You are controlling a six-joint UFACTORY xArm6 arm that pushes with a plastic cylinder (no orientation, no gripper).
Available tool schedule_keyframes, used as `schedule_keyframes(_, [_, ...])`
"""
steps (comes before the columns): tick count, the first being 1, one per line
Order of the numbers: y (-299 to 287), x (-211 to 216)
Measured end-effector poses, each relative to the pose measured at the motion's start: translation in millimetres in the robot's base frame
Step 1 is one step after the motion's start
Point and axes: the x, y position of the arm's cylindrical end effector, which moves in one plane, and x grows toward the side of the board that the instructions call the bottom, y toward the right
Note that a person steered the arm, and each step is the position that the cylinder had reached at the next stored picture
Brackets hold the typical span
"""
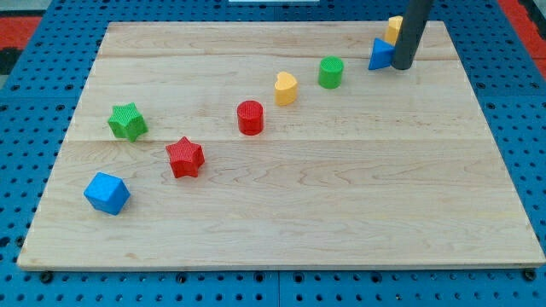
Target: Move the green star up and a bit right
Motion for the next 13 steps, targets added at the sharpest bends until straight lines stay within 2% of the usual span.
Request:
schedule_keyframes(1, [-24,1])
schedule_keyframes(2, [-21,-6])
schedule_keyframes(3, [-4,87])
schedule_keyframes(4, [-60,186])
schedule_keyframes(5, [-156,238])
schedule_keyframes(6, [-276,266])
schedule_keyframes(7, [-360,327])
schedule_keyframes(8, [-460,293])
schedule_keyframes(9, [-489,208])
schedule_keyframes(10, [-452,153])
schedule_keyframes(11, [-393,132])
schedule_keyframes(12, [-434,121])
schedule_keyframes(13, [-384,63])
